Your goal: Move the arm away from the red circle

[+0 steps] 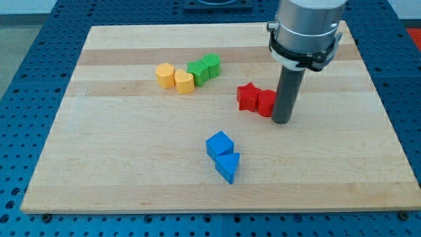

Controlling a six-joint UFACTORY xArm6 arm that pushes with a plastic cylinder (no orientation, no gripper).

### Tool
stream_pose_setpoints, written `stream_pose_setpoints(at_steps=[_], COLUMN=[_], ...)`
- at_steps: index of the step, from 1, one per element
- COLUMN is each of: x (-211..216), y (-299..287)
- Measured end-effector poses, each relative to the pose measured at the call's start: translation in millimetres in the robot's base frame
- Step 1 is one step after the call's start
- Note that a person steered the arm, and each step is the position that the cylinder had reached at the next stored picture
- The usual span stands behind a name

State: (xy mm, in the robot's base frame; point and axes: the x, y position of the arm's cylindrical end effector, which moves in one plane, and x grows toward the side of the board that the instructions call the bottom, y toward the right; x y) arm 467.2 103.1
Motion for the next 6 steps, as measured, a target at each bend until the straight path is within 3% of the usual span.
stream_pose_setpoints(at_steps=[1, 3, 6], x=[0, -15, -21], y=[-4, 73, 18])
